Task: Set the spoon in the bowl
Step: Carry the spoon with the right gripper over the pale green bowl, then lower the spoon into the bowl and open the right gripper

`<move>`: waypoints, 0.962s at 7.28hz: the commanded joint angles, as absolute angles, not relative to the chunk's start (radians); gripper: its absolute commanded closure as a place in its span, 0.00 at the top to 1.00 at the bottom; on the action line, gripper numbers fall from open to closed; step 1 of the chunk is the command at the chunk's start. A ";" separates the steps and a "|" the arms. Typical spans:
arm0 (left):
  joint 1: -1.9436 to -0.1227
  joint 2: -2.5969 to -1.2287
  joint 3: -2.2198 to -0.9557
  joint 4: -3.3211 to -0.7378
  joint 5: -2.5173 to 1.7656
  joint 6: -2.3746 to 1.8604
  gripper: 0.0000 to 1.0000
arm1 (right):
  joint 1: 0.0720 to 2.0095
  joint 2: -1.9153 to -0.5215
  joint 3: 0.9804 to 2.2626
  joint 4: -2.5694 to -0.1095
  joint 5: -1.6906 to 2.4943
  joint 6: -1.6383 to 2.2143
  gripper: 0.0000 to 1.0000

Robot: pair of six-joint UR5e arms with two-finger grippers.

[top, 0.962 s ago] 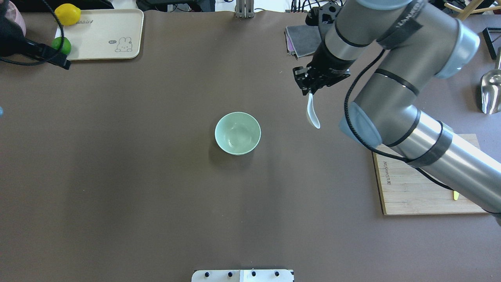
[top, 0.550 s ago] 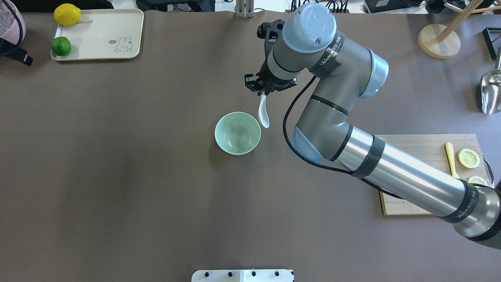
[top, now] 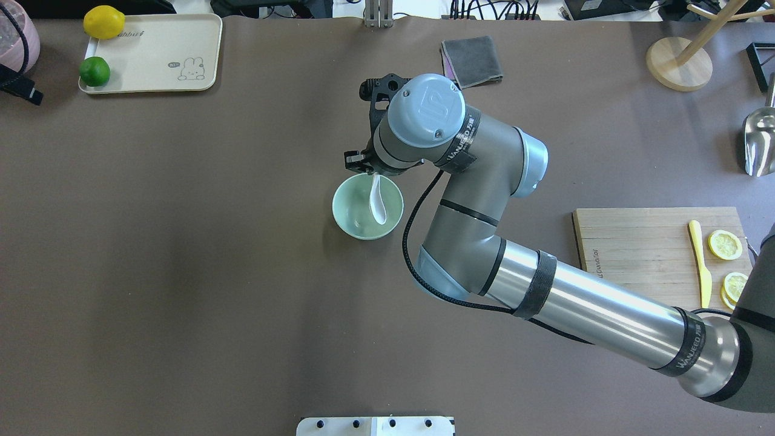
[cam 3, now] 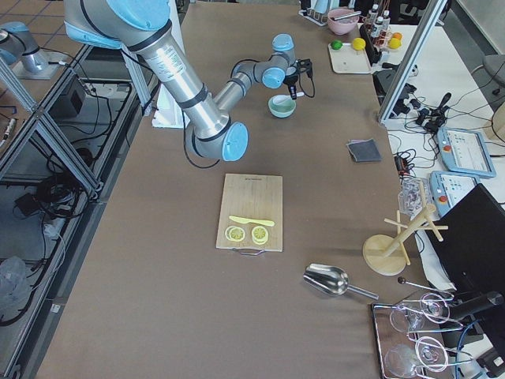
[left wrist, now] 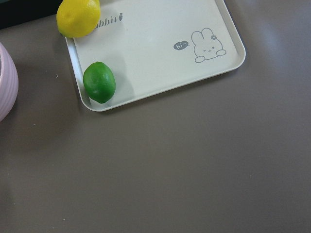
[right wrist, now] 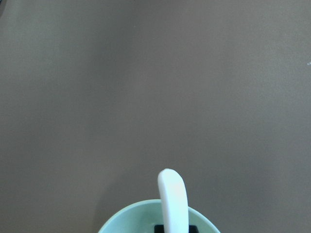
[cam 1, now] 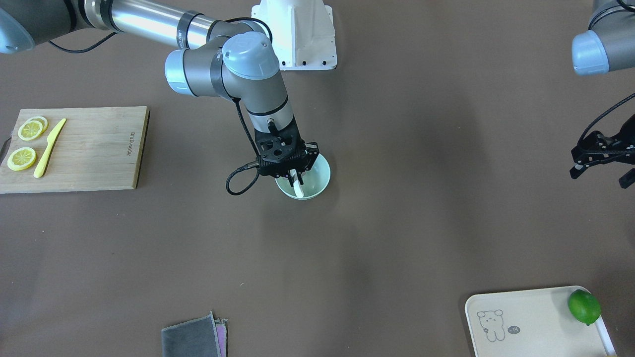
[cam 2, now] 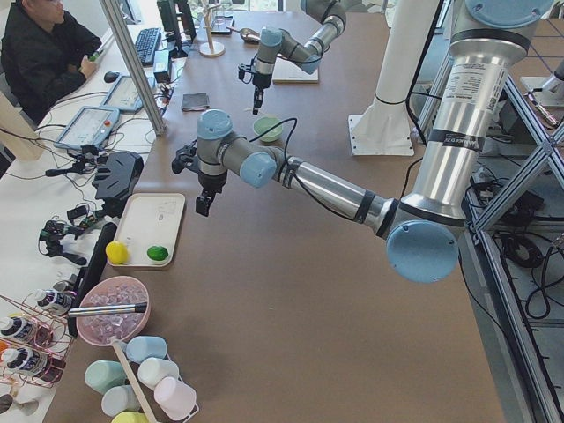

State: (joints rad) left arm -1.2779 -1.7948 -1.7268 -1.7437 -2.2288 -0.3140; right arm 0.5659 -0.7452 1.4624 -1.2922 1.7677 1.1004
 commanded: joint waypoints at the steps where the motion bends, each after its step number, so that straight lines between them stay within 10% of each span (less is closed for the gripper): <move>1: -1.278 -1.796 -1.718 -1.744 -2.229 -0.316 0.98 | 0.519 -0.753 1.462 -1.290 1.698 1.101 0.00; 7: -1.278 -1.796 -1.706 -1.747 -2.229 -0.316 0.98 | 0.503 -0.750 1.460 -1.282 1.646 1.098 0.00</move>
State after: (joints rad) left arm -1.2778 -1.7976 -1.7061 -1.7449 -2.2289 -0.3154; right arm 0.4988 -0.7511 1.4604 -1.2864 1.6484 1.0985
